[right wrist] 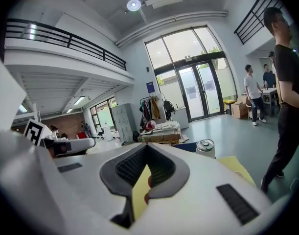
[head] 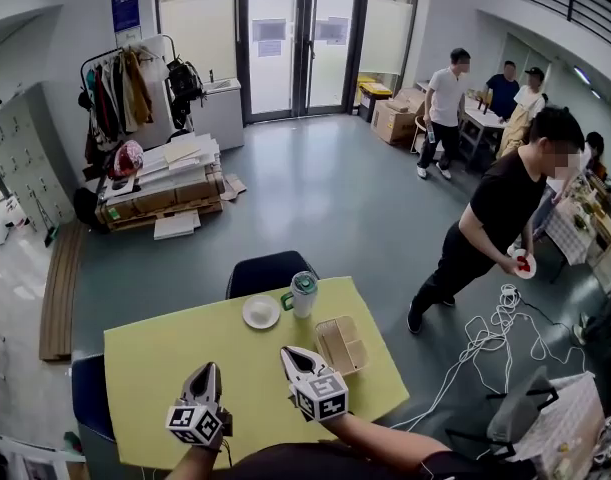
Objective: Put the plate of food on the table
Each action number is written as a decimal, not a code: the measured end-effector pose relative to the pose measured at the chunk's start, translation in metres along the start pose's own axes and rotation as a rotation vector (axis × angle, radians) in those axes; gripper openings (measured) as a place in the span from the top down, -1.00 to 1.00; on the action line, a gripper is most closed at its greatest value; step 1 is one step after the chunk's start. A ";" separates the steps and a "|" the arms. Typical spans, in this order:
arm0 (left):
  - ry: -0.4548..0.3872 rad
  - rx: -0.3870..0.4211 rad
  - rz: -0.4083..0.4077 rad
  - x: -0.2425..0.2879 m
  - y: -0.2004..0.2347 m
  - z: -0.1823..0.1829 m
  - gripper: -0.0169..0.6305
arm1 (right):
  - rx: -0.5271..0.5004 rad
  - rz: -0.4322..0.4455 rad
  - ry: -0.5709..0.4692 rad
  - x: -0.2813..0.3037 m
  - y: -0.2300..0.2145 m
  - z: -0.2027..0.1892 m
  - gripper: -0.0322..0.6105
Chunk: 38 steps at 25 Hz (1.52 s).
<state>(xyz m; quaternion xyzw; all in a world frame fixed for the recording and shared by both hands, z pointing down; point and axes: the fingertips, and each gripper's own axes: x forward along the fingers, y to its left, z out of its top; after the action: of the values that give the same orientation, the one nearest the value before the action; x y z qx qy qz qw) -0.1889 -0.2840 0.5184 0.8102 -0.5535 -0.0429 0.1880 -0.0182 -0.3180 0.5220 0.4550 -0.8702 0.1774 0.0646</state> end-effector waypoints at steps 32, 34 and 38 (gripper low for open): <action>0.007 0.023 0.000 0.001 -0.005 0.009 0.92 | -0.034 -0.004 0.023 0.001 -0.005 0.010 0.86; 0.009 0.022 -0.004 0.004 -0.006 0.006 0.92 | -0.034 -0.008 0.027 0.001 -0.009 0.006 0.86; 0.012 0.012 -0.007 0.008 -0.003 0.004 0.92 | -0.032 -0.017 0.032 0.005 -0.011 0.003 0.86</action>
<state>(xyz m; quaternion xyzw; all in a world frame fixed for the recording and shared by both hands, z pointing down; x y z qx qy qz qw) -0.1845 -0.2915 0.5144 0.8136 -0.5497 -0.0354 0.1862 -0.0114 -0.3287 0.5232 0.4583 -0.8680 0.1701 0.0874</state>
